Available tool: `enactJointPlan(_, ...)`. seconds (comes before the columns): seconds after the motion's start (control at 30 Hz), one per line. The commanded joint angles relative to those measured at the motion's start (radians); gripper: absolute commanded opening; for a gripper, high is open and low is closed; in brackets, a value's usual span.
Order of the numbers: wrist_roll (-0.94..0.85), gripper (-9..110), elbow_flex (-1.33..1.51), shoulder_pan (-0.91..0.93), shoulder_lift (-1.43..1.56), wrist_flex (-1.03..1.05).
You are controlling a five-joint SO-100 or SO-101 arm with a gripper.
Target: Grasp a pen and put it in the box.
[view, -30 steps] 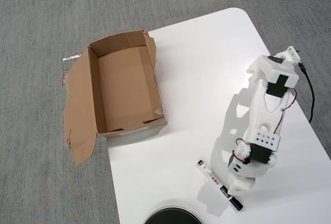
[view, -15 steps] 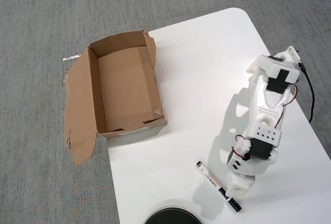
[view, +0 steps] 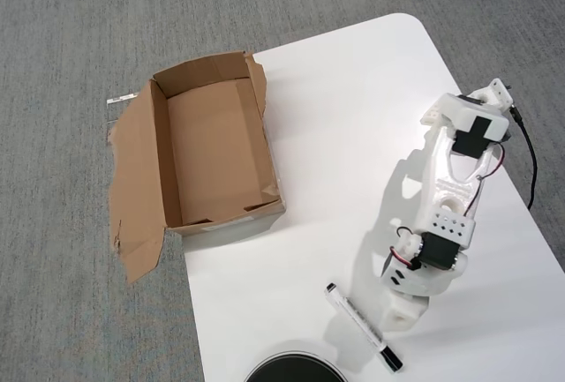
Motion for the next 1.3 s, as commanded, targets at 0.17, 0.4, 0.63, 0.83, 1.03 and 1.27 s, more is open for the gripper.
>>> enactJointPlan(0.17, -0.028, 19, -0.031, 0.025, 0.132, 0.112)
enactJointPlan(0.4, -0.193, 19, -0.031, 0.091, 0.199, 0.318)
enactJointPlan(0.63, -0.317, 19, -0.031, 0.122, 0.195, 0.43)
enactJointPlan(0.83, -0.397, 19, -0.031, 0.12, 0.184, 0.416)
enactJointPlan(1.03, -0.558, 19, -0.031, 0.12, 0.184, 0.413)
enactJointPlan(1.27, -0.887, 19, -0.031, 0.107, 0.184, 0.411)
